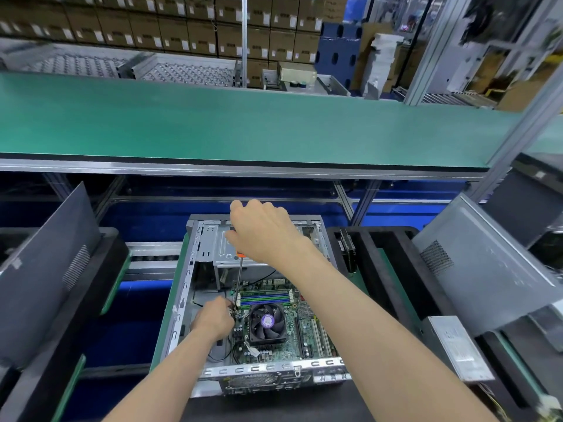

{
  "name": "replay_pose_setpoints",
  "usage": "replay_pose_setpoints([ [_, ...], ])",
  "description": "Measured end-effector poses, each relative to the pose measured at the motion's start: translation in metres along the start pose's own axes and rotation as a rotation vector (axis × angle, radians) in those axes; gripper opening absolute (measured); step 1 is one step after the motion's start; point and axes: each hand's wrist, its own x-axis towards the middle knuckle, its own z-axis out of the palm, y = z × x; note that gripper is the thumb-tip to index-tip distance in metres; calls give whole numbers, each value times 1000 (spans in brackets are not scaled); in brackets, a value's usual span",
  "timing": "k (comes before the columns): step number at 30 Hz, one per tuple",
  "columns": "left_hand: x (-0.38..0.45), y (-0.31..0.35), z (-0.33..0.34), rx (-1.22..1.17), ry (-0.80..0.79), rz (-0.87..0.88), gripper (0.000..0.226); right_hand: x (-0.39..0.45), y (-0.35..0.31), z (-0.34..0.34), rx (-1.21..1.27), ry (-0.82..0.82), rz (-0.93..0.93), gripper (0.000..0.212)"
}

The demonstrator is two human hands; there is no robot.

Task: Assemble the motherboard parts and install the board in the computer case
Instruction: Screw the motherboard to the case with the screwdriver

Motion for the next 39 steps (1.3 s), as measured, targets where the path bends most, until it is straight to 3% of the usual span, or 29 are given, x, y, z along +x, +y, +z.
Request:
replay_pose_setpoints([
  [8,-1,0,-1,11,3,2,58,-3,1,-12,219,-110,-54,31],
  [14,0,0,0,24,18,18,56,2,-1,-3,84,-43,-15,24],
  [21,2,0,1,27,21,16,57,0,-5,-7,181,-72,-83,30],
  [27,1,0,1,-3,17,14,59,8,-5,-1,-17,14,-15,21],
  [34,0,0,-1,-26,12,11,59,6,4,-6,187,-88,-39,27],
  [39,-1,2,-1,-26,14,1,58,7,4,0,-10,4,-4,23],
])
